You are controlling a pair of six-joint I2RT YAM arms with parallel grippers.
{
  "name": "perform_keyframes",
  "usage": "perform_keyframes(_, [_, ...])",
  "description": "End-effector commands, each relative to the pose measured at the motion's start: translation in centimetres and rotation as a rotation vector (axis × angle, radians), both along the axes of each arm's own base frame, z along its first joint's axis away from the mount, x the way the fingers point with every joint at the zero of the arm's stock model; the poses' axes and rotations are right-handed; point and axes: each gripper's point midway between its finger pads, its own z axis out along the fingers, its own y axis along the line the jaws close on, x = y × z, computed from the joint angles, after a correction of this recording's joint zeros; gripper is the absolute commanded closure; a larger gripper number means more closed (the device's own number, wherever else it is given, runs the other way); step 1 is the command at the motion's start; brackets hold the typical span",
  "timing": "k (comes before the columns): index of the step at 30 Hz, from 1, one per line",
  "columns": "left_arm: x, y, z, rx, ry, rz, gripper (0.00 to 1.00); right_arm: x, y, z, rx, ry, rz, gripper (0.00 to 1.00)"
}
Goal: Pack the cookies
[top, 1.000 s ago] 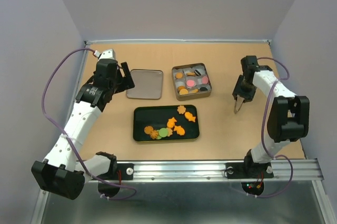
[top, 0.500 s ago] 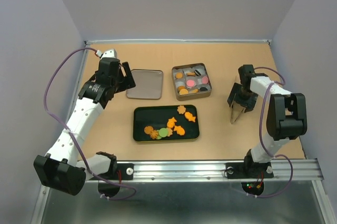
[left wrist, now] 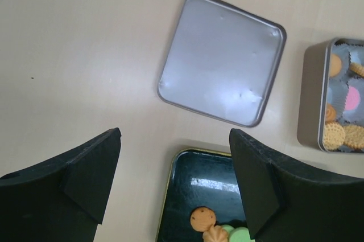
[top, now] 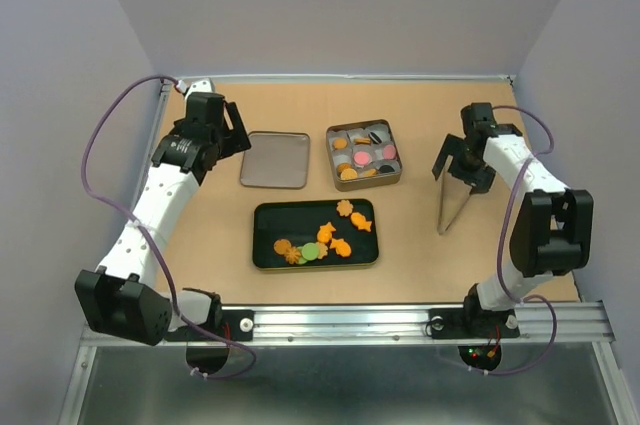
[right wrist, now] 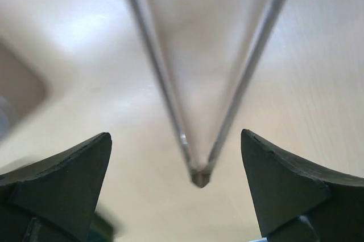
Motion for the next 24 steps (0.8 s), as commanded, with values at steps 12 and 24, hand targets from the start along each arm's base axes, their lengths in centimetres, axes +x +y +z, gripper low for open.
perform_keyframes(12, [6.1, 6.7, -7.4, 0.028, 0.129, 0.173, 0.14, -0.2, 7.7, 15.1, 0.410, -0.309, 0.135, 0.00])
perform_keyframes(24, [10.4, 4.2, -16.1, -0.016, 0.283, 0.040, 0.23, -2.5, 8.2, 16.1, 0.430, -0.295, 0.151, 0.00])
